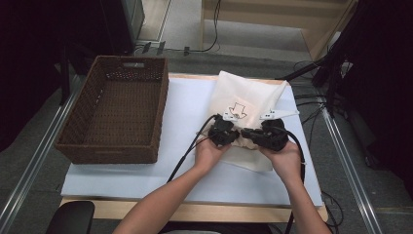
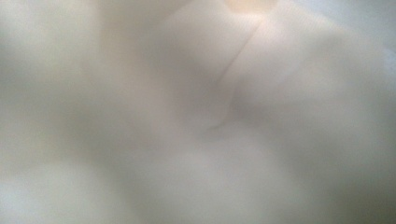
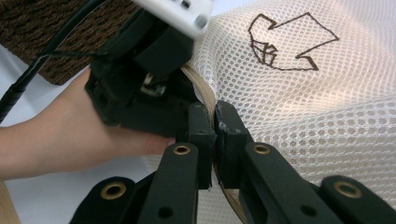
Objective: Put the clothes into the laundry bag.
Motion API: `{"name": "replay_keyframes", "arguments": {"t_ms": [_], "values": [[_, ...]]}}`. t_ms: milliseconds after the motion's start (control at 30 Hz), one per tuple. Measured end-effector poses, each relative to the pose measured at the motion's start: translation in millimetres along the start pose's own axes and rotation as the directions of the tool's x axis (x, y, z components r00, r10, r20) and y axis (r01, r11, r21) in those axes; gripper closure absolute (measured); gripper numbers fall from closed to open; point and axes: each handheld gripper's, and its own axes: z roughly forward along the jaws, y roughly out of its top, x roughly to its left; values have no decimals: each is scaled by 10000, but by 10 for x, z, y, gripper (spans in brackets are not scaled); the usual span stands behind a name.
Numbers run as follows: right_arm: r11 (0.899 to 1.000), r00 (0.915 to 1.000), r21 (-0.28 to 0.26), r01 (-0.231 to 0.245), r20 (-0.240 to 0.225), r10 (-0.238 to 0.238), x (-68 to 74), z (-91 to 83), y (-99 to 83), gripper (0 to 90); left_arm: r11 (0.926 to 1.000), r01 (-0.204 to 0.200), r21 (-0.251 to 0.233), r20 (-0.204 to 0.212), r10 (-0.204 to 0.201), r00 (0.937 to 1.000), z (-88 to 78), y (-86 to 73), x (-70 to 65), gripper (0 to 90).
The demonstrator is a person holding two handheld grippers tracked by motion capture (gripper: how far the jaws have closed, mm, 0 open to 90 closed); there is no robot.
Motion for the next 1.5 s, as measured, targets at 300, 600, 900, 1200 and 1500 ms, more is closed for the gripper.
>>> {"name": "replay_keyframes", "arguments": {"t_ms": [300,600,900,1200,1500], "values": [[10000,10000,42,30,-25,-30,0,14,-6,876,9976,645,-253,-386,-654,9971,34,79,173,900],[10000,10000,76,-27,16,27,-21,22,-17,875,9984,548,107,-86,-547,9985,28,97,182,882],[9999,9999,-21,-120,109,121,-68,-10,-21,876,9999,65,113,651,-72,9979,-226,48,117,859],[9999,9997,-78,-99,212,101,-79,-13,-27,875,9994,-333,-106,1095,342,9934,-234,-10,-137,871],[9997,9995,-28,-241,183,242,-122,-4,-50,875,9983,-572,128,877,558,9946,70,41,-121,883]]}}
